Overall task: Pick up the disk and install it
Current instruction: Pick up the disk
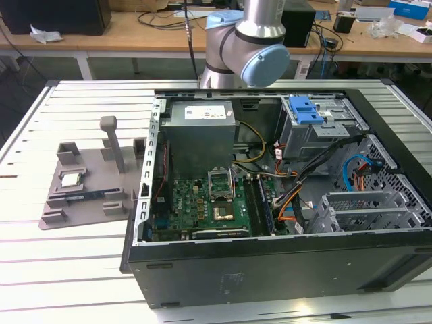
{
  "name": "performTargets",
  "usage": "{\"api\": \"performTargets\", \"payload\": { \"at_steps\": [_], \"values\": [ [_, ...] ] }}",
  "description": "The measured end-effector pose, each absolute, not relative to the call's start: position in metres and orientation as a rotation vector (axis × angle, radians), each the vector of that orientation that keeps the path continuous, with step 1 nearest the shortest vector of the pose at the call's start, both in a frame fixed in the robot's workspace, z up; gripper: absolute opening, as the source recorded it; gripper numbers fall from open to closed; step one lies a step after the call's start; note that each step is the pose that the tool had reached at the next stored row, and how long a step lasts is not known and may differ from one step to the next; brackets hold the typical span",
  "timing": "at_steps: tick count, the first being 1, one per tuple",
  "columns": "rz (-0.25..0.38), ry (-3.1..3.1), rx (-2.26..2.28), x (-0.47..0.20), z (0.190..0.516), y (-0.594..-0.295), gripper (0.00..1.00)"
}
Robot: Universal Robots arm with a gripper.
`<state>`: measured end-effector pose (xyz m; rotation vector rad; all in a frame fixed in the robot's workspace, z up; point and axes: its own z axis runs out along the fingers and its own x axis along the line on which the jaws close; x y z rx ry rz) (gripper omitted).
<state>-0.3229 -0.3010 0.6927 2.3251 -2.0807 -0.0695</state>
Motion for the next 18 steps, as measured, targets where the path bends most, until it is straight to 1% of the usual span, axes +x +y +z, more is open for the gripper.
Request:
{"api": "performTargets", "payload": {
  "at_steps": [7, 15, 18],
  "values": [
    [-0.071, -2.08, 2.324, -0.276, 0.676, -0.302, 0.37],
    [-0.072, -2.079, 2.324, -0.236, 0.666, -0.302, 0.37],
    [-0.073, -2.079, 2.323, -0.212, 0.66, -0.302, 0.37]
  ]
}}
